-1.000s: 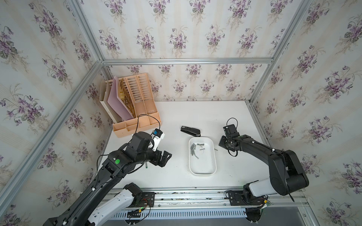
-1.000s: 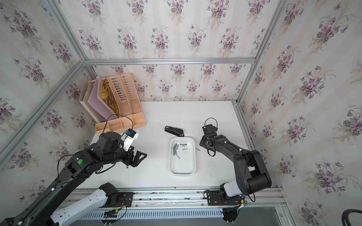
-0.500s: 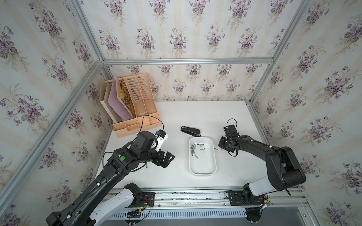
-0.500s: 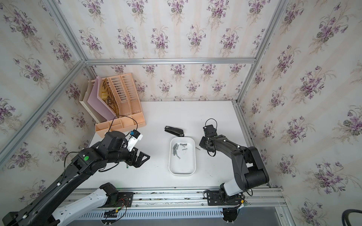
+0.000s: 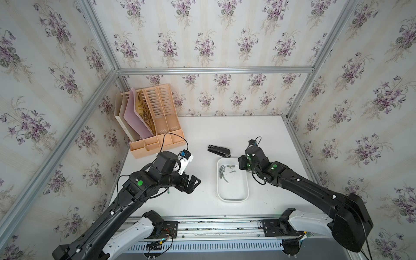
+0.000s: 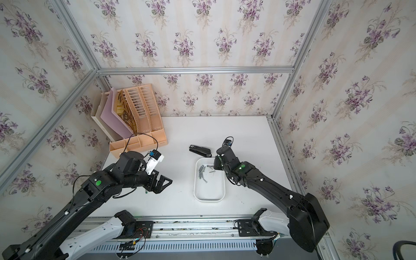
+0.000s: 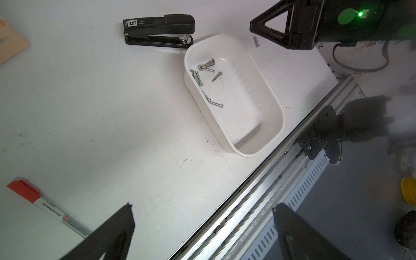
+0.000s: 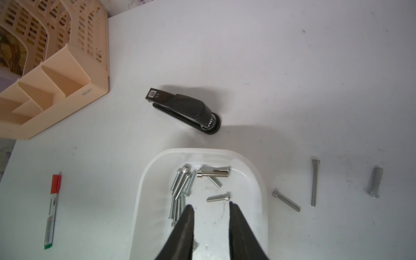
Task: Take out the screws from the storage box
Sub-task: Pick up the screw from the storage box.
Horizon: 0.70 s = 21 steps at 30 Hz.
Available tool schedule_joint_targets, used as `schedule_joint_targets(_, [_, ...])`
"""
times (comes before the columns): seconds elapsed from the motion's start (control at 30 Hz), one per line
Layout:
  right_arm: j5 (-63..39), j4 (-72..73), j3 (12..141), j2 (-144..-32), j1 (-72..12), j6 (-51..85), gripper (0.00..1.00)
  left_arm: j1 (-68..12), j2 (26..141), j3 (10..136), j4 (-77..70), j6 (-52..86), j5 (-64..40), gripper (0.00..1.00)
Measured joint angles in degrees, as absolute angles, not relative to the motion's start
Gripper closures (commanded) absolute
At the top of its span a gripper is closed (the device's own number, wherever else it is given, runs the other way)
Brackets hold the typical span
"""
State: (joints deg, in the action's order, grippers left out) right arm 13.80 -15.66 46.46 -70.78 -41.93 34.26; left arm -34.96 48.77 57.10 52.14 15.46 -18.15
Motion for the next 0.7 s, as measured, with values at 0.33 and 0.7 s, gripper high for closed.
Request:
schedule_joint_targets(0.33, [15.46, -16.6, 48.58, -82.26, -45.25, 36.18, 0.7, -34.96, 48.84, 57.1, 52.14, 15.51, -17.69, 0.01])
schedule_joint_targets(0.7, [11.25, -16.6, 48.42, -89.01, -45.32, 40.47, 0.68, -34.96, 48.86, 57.1, 52.14, 15.66, -17.3, 0.01])
